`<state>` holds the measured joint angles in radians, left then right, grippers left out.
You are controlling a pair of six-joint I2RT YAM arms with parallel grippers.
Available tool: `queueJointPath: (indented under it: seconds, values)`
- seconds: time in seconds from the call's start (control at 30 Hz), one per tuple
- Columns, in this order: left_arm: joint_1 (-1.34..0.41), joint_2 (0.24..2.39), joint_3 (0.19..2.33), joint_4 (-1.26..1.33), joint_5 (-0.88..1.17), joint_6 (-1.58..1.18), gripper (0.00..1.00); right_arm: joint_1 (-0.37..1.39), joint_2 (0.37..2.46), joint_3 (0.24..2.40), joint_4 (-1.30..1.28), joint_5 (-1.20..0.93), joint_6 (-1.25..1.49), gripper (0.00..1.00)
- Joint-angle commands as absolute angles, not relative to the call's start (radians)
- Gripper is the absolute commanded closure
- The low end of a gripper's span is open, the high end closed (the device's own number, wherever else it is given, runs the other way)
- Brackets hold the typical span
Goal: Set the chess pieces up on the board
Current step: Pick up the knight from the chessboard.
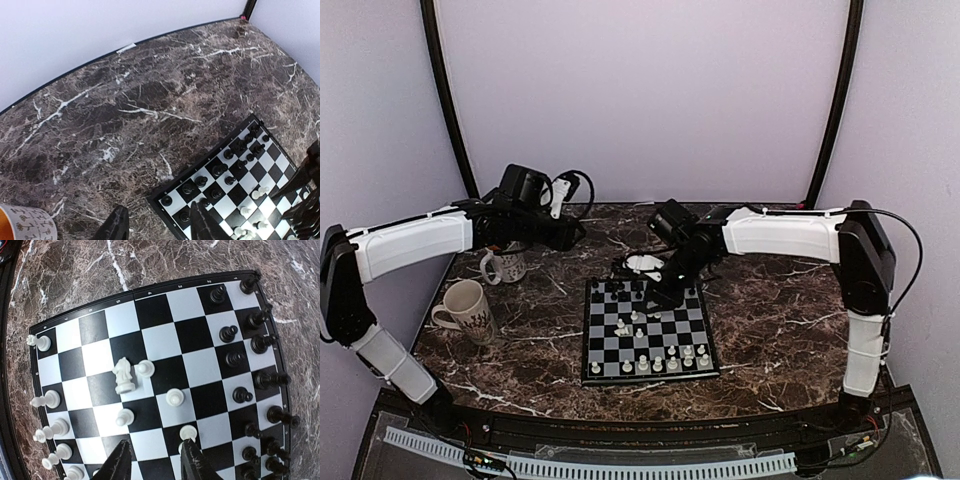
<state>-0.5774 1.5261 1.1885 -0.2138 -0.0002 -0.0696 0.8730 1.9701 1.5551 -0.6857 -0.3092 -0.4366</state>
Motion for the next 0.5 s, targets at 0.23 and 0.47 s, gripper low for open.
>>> queueJointPath:
  seconds: [0.23,0.47]
  values:
    - [-0.557,1.412,1.148,-0.173,-0.045,-0.069,0.56,0.983,2.12,1.734,-0.772,-0.279,-0.485,0.66]
    - [-0.557,1.396,1.139,-0.167,-0.061,-0.06,0.56,0.997,2.161,1.749,-0.781,-0.26,-0.494,0.65]
